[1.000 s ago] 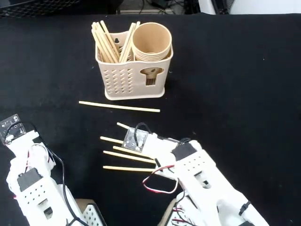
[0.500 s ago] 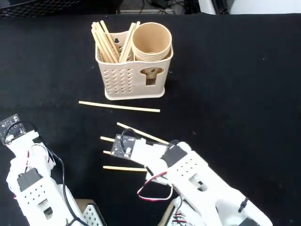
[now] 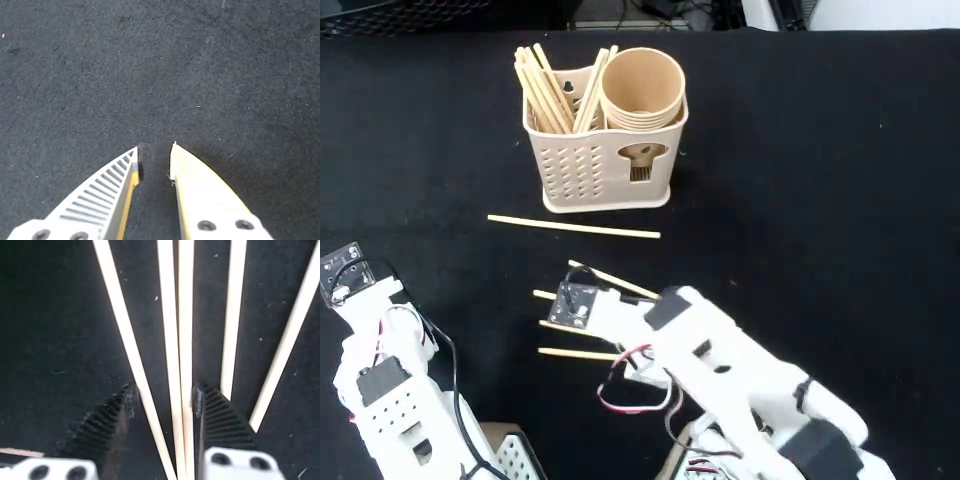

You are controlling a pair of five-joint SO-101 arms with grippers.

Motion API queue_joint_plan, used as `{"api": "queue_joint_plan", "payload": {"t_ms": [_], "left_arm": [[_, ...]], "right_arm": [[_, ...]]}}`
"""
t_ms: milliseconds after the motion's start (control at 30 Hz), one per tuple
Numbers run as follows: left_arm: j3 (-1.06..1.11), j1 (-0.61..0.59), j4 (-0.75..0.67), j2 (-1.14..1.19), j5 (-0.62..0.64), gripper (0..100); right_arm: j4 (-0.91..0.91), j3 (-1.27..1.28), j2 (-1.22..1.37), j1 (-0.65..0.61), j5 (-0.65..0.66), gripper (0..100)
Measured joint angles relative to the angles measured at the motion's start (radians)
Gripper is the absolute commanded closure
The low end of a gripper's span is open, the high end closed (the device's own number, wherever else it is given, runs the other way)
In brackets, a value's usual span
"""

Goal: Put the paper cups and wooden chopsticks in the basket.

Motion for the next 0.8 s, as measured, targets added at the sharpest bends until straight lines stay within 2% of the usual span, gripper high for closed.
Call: {"api": "queue_joint_plan", "payload": {"t_ms": [133, 500, 800], "left_arm": [[0.000, 0.000, 0.000, 0.000, 0.000, 88], [0.000, 0.000, 0.000, 0.000, 0.000, 88], [0.000, 0.000, 0.000, 0.000, 0.000, 88]], "right_arm": [[-0.005, -0.031, 0.023, 0.003, 0.000, 98.9], [-0.006, -0.049, 0.046, 0.003, -0.038, 98.6], [0.104, -0.087, -0.018, 0.002, -0.055, 98.6]]}}
